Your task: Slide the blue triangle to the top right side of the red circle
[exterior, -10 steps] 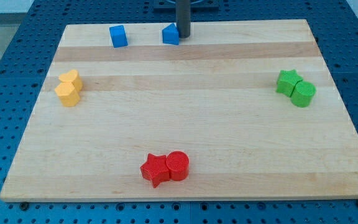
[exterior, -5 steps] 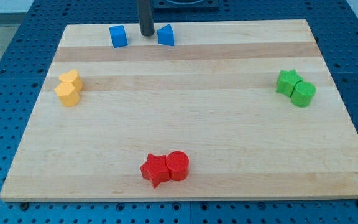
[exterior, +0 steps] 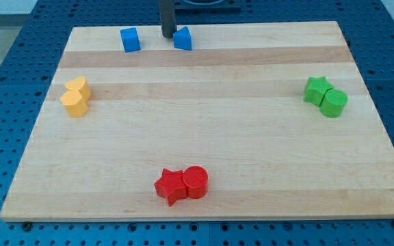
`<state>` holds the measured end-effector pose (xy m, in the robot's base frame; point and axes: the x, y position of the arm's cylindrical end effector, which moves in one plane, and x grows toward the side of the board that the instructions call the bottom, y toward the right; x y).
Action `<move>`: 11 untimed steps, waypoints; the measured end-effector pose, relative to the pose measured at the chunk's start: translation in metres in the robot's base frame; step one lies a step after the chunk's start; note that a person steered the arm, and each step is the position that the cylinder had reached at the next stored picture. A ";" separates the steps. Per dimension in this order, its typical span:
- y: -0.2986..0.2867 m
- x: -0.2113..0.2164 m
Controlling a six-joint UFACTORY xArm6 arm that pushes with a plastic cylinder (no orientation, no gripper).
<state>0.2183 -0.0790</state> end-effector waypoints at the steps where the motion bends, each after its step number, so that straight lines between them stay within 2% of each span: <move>1: 0.014 0.000; 2: 0.066 0.002; 3: 0.104 0.027; 4: 0.103 0.046; 6: 0.085 -0.016; 7: 0.030 -0.014; 8: 0.022 0.019; 9: 0.037 0.030; 10: 0.037 0.001; 11: 0.054 0.000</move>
<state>0.2186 -0.0247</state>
